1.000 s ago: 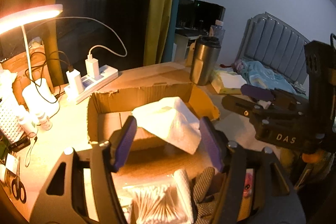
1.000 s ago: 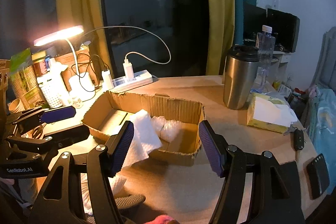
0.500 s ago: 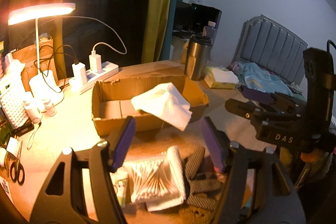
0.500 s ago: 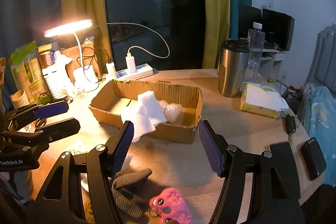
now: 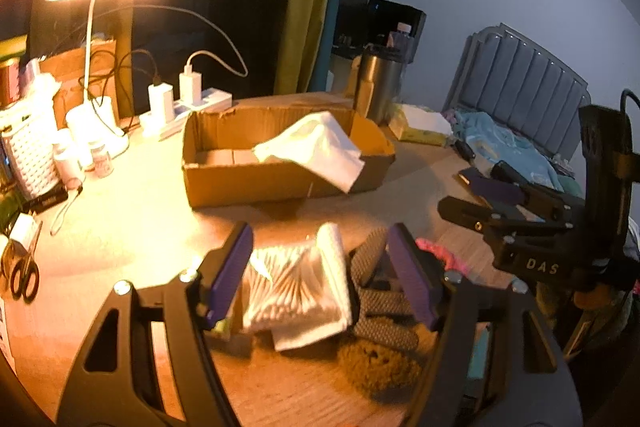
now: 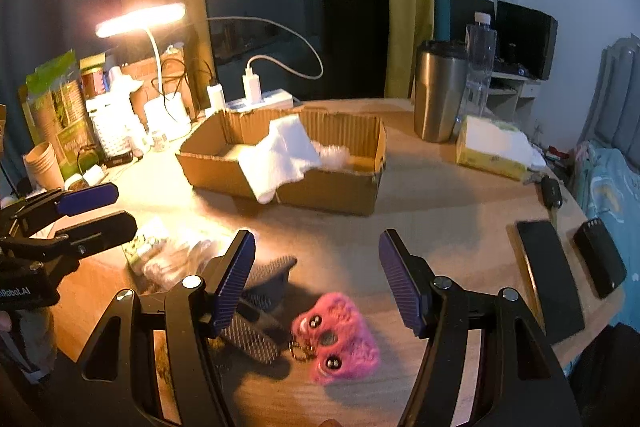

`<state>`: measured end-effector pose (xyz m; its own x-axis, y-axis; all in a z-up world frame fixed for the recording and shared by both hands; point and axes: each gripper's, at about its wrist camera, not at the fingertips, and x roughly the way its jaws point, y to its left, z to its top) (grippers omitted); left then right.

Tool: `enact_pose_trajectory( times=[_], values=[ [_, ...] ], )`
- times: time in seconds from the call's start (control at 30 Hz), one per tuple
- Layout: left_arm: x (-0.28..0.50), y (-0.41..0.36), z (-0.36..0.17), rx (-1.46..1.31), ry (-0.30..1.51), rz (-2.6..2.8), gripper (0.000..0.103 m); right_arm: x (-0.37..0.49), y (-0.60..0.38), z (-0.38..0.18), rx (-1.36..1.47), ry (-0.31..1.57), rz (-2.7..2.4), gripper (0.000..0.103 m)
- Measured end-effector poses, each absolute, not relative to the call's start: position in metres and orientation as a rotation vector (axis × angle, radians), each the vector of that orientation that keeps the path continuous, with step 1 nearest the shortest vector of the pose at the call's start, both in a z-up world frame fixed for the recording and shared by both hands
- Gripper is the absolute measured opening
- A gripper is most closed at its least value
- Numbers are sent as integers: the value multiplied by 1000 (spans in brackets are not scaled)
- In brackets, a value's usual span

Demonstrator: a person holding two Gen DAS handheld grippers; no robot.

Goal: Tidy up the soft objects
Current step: 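Open both tools to release bubble wrap and towel into the box, then grasp the pink fuzzy plush with the right tool while the left tool grasps the cotton swab bag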

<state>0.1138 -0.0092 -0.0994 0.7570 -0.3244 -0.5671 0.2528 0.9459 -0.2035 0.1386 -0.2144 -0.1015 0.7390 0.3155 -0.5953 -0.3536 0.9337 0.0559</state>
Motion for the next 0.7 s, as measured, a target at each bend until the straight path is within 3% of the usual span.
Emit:
enact_pose_trajectory(
  times=[0.7],
  values=[
    [127,-22,-151,-71,779,-265,71,145,-232,-164,-26,779,356,68]
  ],
)
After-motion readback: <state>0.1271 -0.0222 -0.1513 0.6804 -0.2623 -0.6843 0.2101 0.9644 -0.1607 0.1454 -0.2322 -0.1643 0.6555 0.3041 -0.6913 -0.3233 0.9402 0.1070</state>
